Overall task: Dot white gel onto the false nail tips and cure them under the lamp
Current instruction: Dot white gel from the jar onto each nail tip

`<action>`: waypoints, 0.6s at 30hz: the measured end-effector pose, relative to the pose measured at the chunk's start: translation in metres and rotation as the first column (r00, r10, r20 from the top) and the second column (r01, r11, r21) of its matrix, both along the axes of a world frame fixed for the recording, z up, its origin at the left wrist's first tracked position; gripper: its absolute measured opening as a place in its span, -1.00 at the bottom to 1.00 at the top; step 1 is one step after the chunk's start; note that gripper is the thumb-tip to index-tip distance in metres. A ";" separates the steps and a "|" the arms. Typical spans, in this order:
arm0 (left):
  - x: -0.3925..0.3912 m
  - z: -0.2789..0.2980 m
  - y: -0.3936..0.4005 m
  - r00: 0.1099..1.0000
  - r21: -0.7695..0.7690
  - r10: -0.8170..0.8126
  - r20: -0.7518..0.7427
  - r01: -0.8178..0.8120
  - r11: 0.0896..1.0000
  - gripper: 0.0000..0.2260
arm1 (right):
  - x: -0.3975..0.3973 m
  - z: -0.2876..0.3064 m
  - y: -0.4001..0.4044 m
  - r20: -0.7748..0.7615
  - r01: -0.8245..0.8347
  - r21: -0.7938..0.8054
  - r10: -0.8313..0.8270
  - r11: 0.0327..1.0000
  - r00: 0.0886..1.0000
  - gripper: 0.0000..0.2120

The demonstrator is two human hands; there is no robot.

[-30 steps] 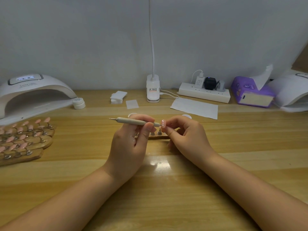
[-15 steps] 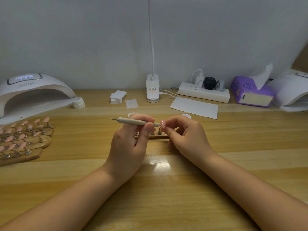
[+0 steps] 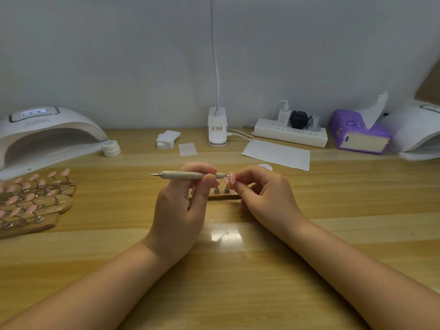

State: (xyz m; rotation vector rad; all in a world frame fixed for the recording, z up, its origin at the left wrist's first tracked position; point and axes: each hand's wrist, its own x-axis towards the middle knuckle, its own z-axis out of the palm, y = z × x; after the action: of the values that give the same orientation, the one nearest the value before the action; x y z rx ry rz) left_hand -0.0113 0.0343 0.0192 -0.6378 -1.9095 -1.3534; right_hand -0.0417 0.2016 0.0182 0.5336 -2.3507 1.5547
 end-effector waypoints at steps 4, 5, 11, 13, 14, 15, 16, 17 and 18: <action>0.002 0.002 0.000 1.000 0.044 -0.026 -0.009 0.026 0.999 -0.88 | 0.001 0.001 0.000 0.013 0.002 -0.004 -0.002 1.000 1.000 -0.96; 0.003 0.002 0.001 0.999 0.059 -0.034 0.001 0.034 0.998 -0.88 | 0.001 0.001 0.000 0.013 0.002 -0.006 -0.001 1.000 1.000 -0.96; 0.005 0.002 0.002 0.997 0.092 -0.063 0.053 0.058 0.994 -0.87 | 0.000 0.000 0.001 0.016 0.000 -0.011 0.001 1.000 1.000 -0.96; 0.004 0.003 0.002 0.998 0.083 -0.050 0.046 0.046 0.995 -0.87 | 0.000 0.000 0.001 0.010 0.000 -0.022 0.001 1.000 1.000 -0.97; 0.004 0.003 0.002 0.998 0.085 -0.048 0.044 0.044 0.995 -0.87 | 0.000 -0.001 0.001 0.001 0.001 -0.024 -0.001 1.000 1.000 -0.97; 0.004 0.003 0.002 0.998 0.091 -0.049 0.044 0.045 0.995 -0.87 | -0.001 -0.001 0.001 -0.010 0.001 -0.024 -0.001 1.000 1.000 -0.96; 0.004 0.003 0.002 0.998 0.097 -0.051 0.046 0.047 0.994 -0.87 | -0.001 -0.001 0.002 -0.022 0.000 -0.023 -0.001 1.000 1.000 -0.95; 0.003 0.003 0.002 0.998 0.100 -0.051 0.048 0.046 0.994 -0.87 | -0.001 -0.001 0.002 -0.035 0.000 -0.023 -0.001 1.000 0.999 -0.94; 0.003 0.003 0.002 0.998 0.101 -0.048 0.048 0.043 0.994 -0.87 | -0.001 -0.001 0.002 -0.049 0.000 -0.025 -0.002 1.000 0.999 -0.93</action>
State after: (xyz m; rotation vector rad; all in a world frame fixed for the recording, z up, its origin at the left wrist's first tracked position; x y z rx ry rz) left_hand -0.0083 0.0366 0.0224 -0.6067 -1.8632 -1.4966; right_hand -0.0424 0.2039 0.0175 0.5580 -2.2921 1.5511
